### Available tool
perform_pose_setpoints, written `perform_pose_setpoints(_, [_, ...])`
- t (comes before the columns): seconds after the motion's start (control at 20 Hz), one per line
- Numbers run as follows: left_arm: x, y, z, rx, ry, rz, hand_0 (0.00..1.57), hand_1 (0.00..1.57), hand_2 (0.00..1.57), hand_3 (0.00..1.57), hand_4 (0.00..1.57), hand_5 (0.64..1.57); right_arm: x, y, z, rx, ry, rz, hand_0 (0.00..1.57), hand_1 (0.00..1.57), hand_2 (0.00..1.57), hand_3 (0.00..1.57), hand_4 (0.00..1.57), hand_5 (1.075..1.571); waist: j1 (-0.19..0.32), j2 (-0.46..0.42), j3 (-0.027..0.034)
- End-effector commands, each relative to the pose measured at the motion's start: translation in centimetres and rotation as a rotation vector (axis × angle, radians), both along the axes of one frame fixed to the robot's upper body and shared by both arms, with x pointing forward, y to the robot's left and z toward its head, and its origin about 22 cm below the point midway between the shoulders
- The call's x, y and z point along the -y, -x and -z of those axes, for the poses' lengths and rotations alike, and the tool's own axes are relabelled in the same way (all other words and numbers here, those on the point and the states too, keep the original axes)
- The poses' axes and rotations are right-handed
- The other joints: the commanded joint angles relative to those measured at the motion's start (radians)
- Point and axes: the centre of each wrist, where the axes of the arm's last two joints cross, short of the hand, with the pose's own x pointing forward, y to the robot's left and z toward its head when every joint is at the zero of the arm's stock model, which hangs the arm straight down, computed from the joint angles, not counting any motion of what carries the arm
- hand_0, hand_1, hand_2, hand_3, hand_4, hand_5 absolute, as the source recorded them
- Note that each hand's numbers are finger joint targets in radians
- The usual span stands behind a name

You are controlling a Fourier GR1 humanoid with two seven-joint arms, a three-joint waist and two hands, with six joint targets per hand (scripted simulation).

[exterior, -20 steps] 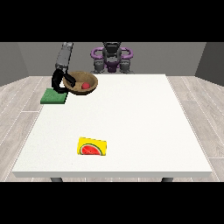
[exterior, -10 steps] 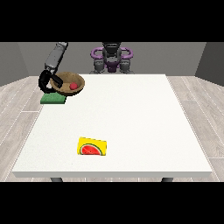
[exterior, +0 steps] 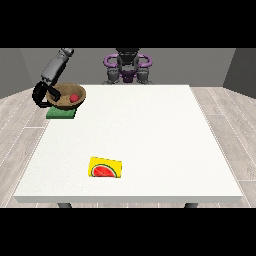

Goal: Pick the cup and pour the ball into the bowl, then pick the bowl and place it on the pad

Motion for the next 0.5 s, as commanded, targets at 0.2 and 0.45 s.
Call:
perform_pose_setpoints(0.2, [3.3, 0.7, -2.6, 0.073, -0.020, 0.035, 0.00, 0.00, 0.00, 0.00, 0.07, 1.533, 5.1, 2.3, 0.3, 0.072, 0.024, 0.049, 1.57, 1.57, 1.57, 0.21, 1.29, 1.554, 0.036, 0.072, 0.0023])
perform_pose_setpoints(0.45, [0.9, 2.5, -3.5, 0.090, -0.013, 0.034, 0.00, 0.00, 0.00, 0.00, 0.00, 1.535, 7.8, 3.5, -2.1, 0.080, 0.055, 0.071, 1.57, 1.57, 1.57, 0.68, 1.25, 1.564, 0.040, 0.072, -0.0001])
